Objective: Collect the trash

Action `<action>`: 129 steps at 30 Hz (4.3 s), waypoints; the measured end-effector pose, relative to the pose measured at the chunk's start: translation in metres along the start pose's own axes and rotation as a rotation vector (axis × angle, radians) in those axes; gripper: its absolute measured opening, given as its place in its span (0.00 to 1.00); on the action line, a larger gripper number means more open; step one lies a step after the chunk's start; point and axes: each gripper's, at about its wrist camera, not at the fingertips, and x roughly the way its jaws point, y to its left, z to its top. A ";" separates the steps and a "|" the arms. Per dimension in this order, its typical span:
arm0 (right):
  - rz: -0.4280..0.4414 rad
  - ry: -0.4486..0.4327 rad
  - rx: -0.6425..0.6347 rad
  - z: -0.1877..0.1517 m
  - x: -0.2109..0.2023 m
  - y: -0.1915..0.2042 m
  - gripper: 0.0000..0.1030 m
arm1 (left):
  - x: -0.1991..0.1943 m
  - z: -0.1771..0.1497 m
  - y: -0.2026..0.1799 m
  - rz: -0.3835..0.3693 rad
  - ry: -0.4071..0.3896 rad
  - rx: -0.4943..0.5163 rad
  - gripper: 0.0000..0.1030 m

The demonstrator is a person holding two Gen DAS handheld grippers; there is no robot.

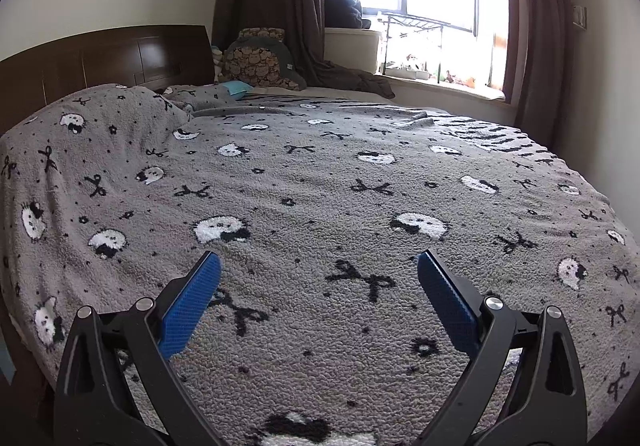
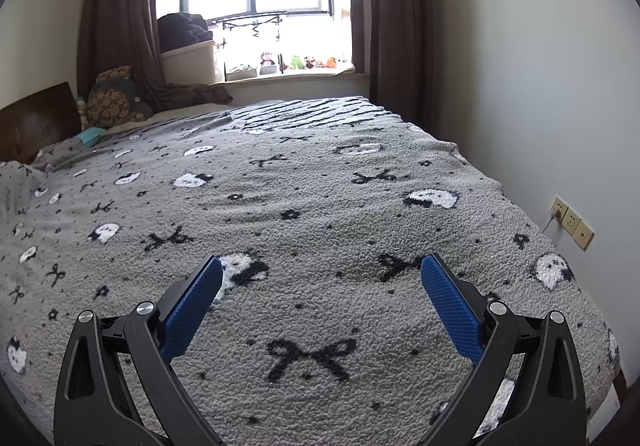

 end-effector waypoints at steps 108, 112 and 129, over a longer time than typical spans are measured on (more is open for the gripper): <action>-0.234 0.332 0.261 -0.035 0.106 -0.116 0.97 | 0.113 -0.034 0.160 0.345 0.240 -0.128 0.92; -0.241 0.360 0.258 -0.044 0.110 -0.112 0.97 | 0.131 -0.047 0.166 0.328 0.287 -0.161 0.92; -0.302 0.412 0.193 -0.051 0.115 -0.086 0.98 | 0.152 -0.067 0.176 0.280 0.384 -0.221 0.94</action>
